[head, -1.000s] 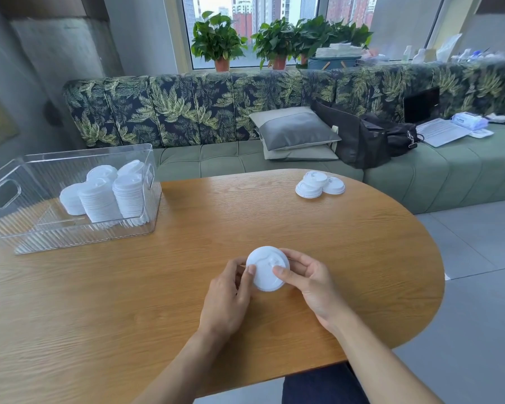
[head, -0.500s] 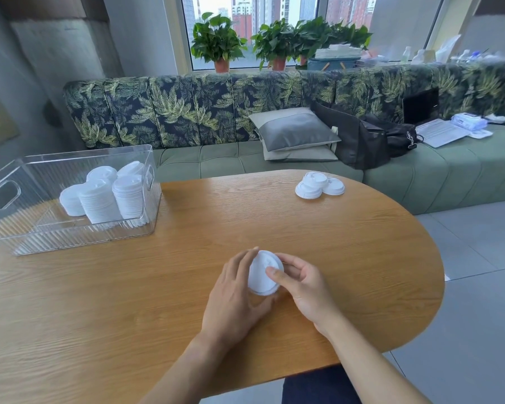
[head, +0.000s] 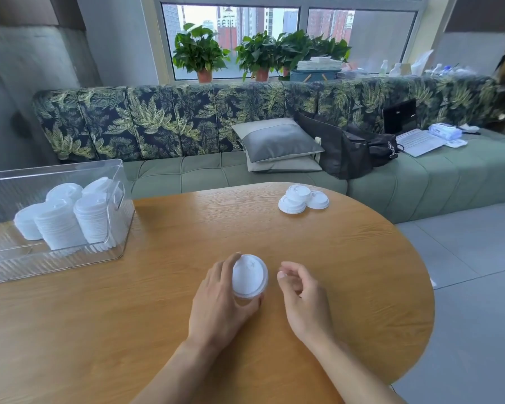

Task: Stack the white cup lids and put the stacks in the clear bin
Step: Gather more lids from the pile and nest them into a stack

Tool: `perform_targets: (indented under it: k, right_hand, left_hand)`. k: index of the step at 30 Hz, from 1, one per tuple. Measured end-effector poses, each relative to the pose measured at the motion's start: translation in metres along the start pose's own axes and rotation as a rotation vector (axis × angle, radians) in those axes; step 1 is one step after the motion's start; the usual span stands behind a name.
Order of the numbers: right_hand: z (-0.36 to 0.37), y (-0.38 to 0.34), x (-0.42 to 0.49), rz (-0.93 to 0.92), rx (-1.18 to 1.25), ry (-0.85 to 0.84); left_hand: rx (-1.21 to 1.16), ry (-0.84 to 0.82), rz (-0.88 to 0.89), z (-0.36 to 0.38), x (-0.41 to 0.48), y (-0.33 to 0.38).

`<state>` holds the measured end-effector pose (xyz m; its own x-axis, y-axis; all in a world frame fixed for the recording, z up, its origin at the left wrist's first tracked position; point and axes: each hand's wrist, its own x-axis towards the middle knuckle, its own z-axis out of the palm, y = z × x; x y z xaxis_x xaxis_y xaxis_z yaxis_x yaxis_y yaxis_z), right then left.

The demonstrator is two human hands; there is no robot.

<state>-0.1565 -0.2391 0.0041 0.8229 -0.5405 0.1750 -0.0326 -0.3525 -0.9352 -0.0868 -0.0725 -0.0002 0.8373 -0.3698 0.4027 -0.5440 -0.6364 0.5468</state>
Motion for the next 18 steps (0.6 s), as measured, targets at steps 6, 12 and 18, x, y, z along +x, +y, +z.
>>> perform_targets:
  k: [6, 12, 18]
  right_hand:
    - [-0.014, 0.023, 0.059, -0.097, -0.266, 0.103]
    - [-0.011, 0.038, 0.144, -0.094, -0.454, 0.208]
    - [0.002, 0.047, 0.223, -0.05, -0.497, 0.295]
  left_hand:
    - [-0.048, -0.033, -0.015, 0.027, 0.05, -0.006]
    - [-0.093, -0.048, -0.013, 0.059, 0.113, -0.014]
    - [-0.104, -0.03, 0.014, 0.089, 0.168, -0.024]
